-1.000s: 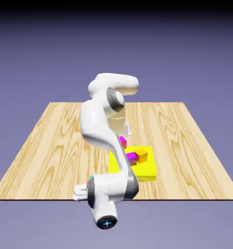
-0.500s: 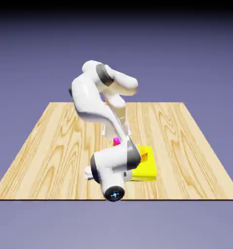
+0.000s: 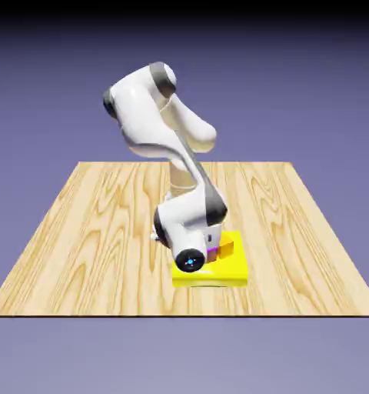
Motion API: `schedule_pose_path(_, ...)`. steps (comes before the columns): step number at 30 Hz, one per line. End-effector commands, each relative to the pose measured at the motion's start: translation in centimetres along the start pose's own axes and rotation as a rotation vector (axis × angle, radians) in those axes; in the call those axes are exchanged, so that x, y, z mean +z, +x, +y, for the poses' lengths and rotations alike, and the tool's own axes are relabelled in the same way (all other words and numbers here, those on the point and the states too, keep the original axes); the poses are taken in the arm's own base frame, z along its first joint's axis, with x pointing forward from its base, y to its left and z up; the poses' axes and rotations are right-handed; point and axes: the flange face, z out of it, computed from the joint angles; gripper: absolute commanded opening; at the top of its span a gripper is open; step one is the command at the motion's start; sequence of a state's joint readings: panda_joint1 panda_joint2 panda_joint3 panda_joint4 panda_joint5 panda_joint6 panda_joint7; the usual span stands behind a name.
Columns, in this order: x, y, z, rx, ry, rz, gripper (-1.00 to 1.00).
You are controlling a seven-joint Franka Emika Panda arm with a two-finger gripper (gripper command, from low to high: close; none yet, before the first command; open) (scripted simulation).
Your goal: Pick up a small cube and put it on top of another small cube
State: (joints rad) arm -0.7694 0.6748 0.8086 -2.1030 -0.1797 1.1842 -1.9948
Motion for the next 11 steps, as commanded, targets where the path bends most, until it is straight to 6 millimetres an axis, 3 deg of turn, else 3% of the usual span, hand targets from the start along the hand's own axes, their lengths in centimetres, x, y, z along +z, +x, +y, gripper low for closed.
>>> schedule_pose_path(1, 0.9, 0.4, -0.1, 0.013, -0.002, 0.012, -1.0)
schedule_pose_path(3, 1.5, 0.6, -0.1, 0.022, -0.003, 0.02, -1.0)
schedule_pose_path(8, 6.9, -0.7, 1.2, 0.021, -0.003, 0.02, -1.0)
schedule_pose_path(9, 6.9, -0.7, 1.2, 0.021, -0.003, 0.02, 1.0)
schedule_pose_path(10, 6.9, -0.7, 1.2, 0.021, -0.003, 0.02, 1.0)
schedule_pose_path(11, 5.7, -0.5, 1.0, 0.022, -0.002, 0.02, 1.0)
